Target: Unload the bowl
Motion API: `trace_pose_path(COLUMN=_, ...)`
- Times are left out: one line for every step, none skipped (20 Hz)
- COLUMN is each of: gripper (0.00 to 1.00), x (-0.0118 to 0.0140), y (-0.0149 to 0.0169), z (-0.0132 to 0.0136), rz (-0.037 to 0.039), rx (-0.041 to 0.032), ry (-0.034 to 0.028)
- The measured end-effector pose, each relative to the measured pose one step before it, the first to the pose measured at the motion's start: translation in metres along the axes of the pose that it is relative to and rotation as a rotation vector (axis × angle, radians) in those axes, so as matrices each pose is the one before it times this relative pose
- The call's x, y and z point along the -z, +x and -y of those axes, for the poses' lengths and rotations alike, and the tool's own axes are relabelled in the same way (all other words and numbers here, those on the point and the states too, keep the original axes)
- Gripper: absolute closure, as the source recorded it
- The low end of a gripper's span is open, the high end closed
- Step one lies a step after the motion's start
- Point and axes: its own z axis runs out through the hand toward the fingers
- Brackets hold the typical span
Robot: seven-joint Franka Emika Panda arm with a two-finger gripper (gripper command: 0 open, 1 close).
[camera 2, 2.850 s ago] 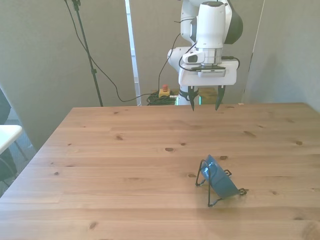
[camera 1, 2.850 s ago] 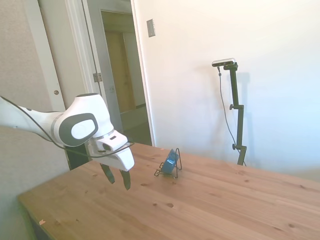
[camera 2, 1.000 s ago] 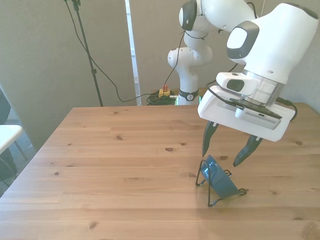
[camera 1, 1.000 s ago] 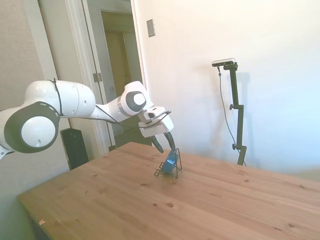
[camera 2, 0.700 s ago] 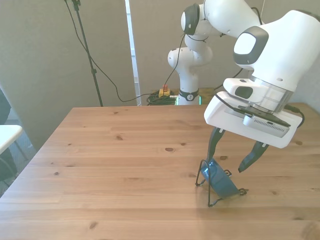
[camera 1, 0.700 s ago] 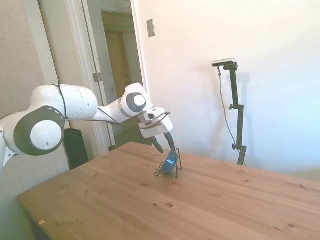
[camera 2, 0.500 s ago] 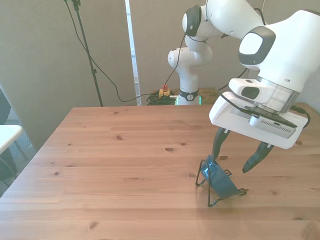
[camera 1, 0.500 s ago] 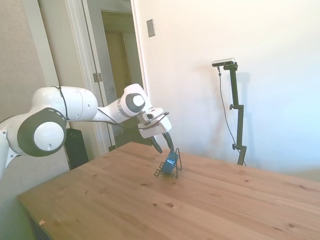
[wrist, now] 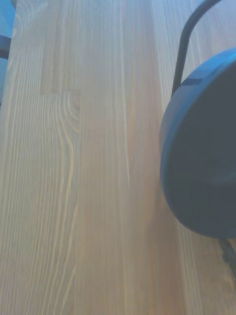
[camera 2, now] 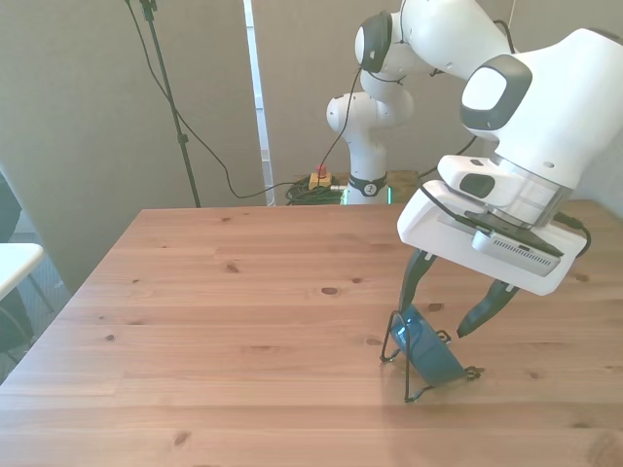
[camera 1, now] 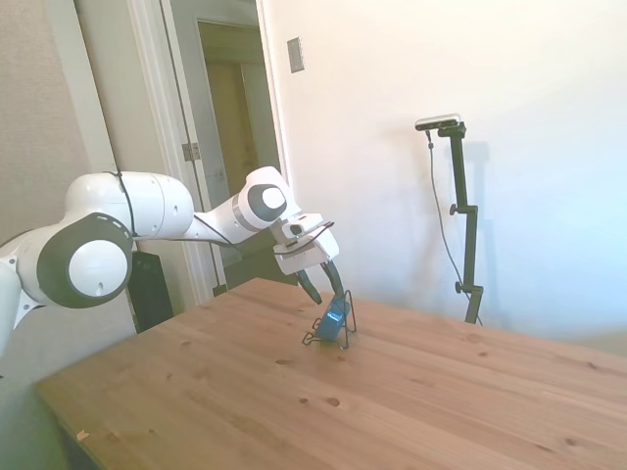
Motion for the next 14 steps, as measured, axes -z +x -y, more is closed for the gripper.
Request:
trace_pose_path(gripper=1.0, x=-0.00088, y=-0.00021, z=0.00014, rz=-0.00007, rx=0.00029, ry=-0.00179)
trace_pose_path(gripper=1.0, x=-0.00061, y=-0.00008, z=0.00008, rz=-0.00132, rx=0.00042, ry=-0.00183)
trace_pose_path(gripper=1.0, x=-0.00027, y=0.00008, z=-0.00006, rz=-0.00311, rx=0.00045, ry=-0.0023)
trace_pose_path(gripper=1.0, x=-0.00011, y=-0.00011, z=0.00001, rz=-0.00219, rx=0.00025, ry=-0.0017)
trace_pose_path(gripper=1.0, x=-0.00006, y=0.00024, z=-0.00022, rz=-0.00343, rx=-0.00001, ry=-0.00265)
trace_pose_path(gripper=1.0, x=-0.00014, y=0.00027, z=-0.00028, rz=-0.00179, rx=-0.00088, ry=-0.00212)
trace_pose_path(gripper=1.0, x=-0.00027, y=0.00042, z=-0.00045, rz=-0.00138, rx=-0.00116, ry=-0.00263)
trace_pose_path(gripper=1.0, x=-0.00045, y=0.00037, z=-0.00065, rz=-0.00008, rx=-0.00095, ry=-0.00398)
trace_pose_path(gripper=1.0, x=-0.00052, y=0.00019, z=-0.0007, rz=0.00044, rx=-0.00084, ry=-0.00517)
trace_pose_path(gripper=1.0, x=-0.00058, y=0.00025, z=-0.0008, rz=-0.00085, rx=-0.00026, ry=-0.00658)
trace_pose_path(gripper=1.0, x=-0.00039, y=0.00036, z=-0.00068, rz=-0.00359, rx=0.00004, ry=-0.00621)
trace_pose_path(gripper=1.0, x=-0.00017, y=0.00031, z=-0.00037, rz=-0.00399, rx=-0.00038, ry=-0.00401)
trace_pose_path(gripper=1.0, x=-0.00013, y=0.00023, z=-0.00028, rz=-0.00287, rx=-0.00055, ry=-0.00292)
trace_pose_path(gripper=1.0, x=-0.00016, y=0.00013, z=-0.00027, rz=-0.0019, rx=-0.00021, ry=-0.00284)
